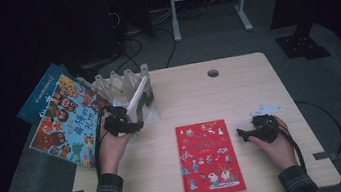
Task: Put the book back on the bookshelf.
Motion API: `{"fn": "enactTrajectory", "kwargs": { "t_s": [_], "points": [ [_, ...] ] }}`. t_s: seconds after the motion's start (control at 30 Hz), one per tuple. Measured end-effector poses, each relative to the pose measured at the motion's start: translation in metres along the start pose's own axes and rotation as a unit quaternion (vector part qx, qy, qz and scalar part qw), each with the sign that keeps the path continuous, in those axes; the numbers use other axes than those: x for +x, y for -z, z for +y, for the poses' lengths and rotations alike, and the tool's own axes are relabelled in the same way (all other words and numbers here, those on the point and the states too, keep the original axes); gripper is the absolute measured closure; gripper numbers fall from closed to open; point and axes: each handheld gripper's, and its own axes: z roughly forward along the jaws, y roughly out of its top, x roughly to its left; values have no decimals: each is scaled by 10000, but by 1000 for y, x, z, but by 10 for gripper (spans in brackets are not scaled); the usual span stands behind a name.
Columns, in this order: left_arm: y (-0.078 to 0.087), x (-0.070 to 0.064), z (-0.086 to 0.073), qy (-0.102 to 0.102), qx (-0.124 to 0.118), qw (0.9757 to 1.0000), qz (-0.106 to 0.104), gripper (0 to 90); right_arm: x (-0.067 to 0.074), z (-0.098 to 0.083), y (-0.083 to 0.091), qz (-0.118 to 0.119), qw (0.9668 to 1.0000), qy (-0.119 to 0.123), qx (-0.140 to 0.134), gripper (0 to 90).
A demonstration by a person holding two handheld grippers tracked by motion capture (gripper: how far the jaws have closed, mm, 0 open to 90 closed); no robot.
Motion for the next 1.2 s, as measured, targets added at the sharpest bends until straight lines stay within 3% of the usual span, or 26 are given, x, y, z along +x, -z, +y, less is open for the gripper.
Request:
{"fn": "enactTrajectory", "kwargs": {
  "t_s": [0.13,0.33,0.77,1.2],
  "points": [
    [-9,-1,-6,-22,89,9999,-61,358,0,0,0,1,10000,-1,1,161],
    [-15,-3,-4,60,45,9993,-365,426,0,0,0,1,10000,-1,1,161],
    [-26,-25,12,-136,71,9985,-531,417,0,0,0,2,10000,-2,1,161],
    [-32,-37,20,-158,60,9975,-681,406,0,0,0,1,10000,-1,1,161]
  ]
}}
